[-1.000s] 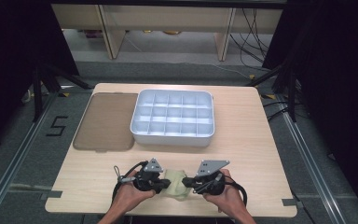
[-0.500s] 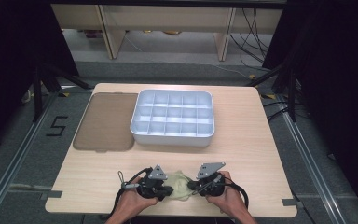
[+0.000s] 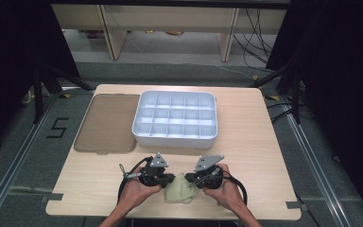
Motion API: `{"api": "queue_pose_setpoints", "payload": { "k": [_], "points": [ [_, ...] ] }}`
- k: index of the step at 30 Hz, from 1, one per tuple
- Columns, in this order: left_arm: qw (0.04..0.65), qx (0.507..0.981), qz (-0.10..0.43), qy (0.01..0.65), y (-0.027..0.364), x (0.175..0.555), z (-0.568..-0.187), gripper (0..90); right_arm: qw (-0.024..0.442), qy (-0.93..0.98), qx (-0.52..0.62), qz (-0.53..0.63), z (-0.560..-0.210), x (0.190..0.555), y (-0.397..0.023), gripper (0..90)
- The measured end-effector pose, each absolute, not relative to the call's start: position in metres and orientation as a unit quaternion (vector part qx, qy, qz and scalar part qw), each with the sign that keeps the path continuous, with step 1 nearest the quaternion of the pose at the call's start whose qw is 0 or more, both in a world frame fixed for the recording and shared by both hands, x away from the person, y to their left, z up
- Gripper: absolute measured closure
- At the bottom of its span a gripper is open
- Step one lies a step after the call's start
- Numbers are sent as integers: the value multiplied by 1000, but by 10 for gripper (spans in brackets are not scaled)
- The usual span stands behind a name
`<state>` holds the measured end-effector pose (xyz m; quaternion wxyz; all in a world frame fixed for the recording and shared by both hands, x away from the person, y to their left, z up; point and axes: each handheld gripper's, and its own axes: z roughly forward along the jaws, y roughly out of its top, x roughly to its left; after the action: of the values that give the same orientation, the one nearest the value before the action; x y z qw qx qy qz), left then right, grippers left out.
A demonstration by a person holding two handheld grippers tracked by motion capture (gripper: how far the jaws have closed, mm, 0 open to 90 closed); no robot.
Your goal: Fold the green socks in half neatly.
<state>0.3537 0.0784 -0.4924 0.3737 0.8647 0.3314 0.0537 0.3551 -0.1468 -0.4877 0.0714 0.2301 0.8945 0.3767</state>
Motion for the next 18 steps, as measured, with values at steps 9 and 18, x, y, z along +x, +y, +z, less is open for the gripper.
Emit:
{"api": "queue_pose_setpoints", "payload": {
  "k": [9, 18],
  "points": [
    [371, 862, 52, 341, 82, 358, -503, 878, 52, 888, 261, 375, -499, 365, -159, 867],
    [374, 863, 59, 335, 83, 355, -499, 878, 69, 879, 254, 398, -485, 354, -171, 866]
  ]
}}
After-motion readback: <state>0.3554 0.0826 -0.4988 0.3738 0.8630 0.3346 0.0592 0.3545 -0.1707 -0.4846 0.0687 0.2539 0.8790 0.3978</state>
